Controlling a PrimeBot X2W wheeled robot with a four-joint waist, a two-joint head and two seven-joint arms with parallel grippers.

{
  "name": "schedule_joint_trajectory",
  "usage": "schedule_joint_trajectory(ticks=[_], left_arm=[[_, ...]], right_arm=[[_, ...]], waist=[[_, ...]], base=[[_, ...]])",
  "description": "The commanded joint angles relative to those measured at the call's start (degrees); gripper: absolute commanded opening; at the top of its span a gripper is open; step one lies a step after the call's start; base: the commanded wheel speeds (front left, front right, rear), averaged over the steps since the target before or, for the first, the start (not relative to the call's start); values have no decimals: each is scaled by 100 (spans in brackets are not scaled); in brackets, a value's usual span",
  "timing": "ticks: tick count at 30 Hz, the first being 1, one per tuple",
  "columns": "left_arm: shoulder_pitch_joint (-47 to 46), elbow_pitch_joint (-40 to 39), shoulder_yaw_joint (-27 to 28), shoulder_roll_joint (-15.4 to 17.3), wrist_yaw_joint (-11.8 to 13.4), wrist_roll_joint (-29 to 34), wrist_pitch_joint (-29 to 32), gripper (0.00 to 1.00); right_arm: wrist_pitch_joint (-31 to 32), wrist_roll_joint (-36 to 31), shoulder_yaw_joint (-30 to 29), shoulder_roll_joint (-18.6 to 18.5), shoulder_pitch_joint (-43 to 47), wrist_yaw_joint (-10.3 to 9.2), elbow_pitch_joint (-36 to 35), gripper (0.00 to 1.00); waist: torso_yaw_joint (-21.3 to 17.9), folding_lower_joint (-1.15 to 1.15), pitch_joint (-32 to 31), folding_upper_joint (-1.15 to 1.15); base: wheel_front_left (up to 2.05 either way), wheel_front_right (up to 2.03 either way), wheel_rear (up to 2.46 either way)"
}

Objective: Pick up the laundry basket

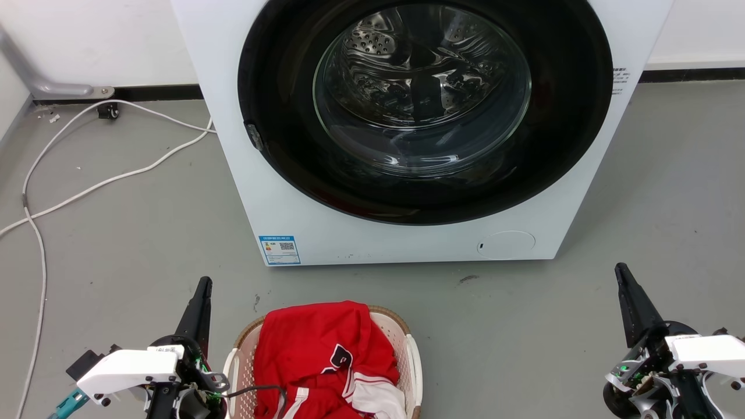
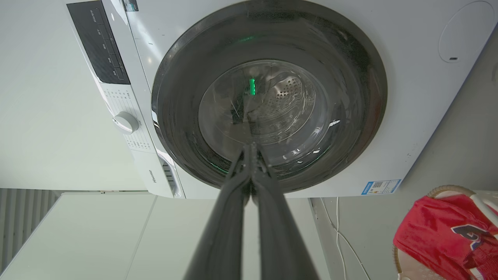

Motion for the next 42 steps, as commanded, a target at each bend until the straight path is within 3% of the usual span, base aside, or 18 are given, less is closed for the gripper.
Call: schedule_joint_trajectory(ticks=[1, 6, 7, 8, 9, 10, 19, 42], left_arm=[[-44, -1, 13, -6, -22, -10, 12, 0], [-44, -1, 13, -6, -22, -10, 12, 0], [4, 8, -2, -1, 1, 0, -2, 100], [22, 38, -10, -3, 1, 0, -7, 100], [61, 85, -18, -10, 1, 1, -10, 0], [97, 112, -26, -14, 1, 3, -20, 100], [104, -49, -33, -12, -1, 558, -285, 100], [182, -650, -238, -6, 360, 3131, -850, 100]], right_arm=[[13, -31, -7, 17, -64, 0, 4, 0], [14, -31, -7, 17, -64, 0, 4, 0], [-2, 1, 1, 1, 5, 0, 7, 100], [-6, -1, 7, 2, 25, 0, 40, 100], [-9, -2, 12, 6, 64, 0, 86, 0], [-19, -8, 19, 9, 102, 0, 118, 100], [-285, -507, 52, 8, 107, 0, 9, 100], [-848, -3492, 385, 7, 197, 0, -706, 100]], waist=[[0, 0, 0, 0], [0, 0, 0, 0], [0, 0, 0, 0], [0, 0, 0, 0], [0, 0, 1, 0], [0, 0, 2, 0], [6, 0, 12, 0], [23, 0, 63, 0]], base=[[0, 0, 0], [0, 0, 0], [0, 0, 0], [0, 0, 0], [0, 0, 0], [0, 0, 0], [0, 0, 0], [0, 0, 0]])
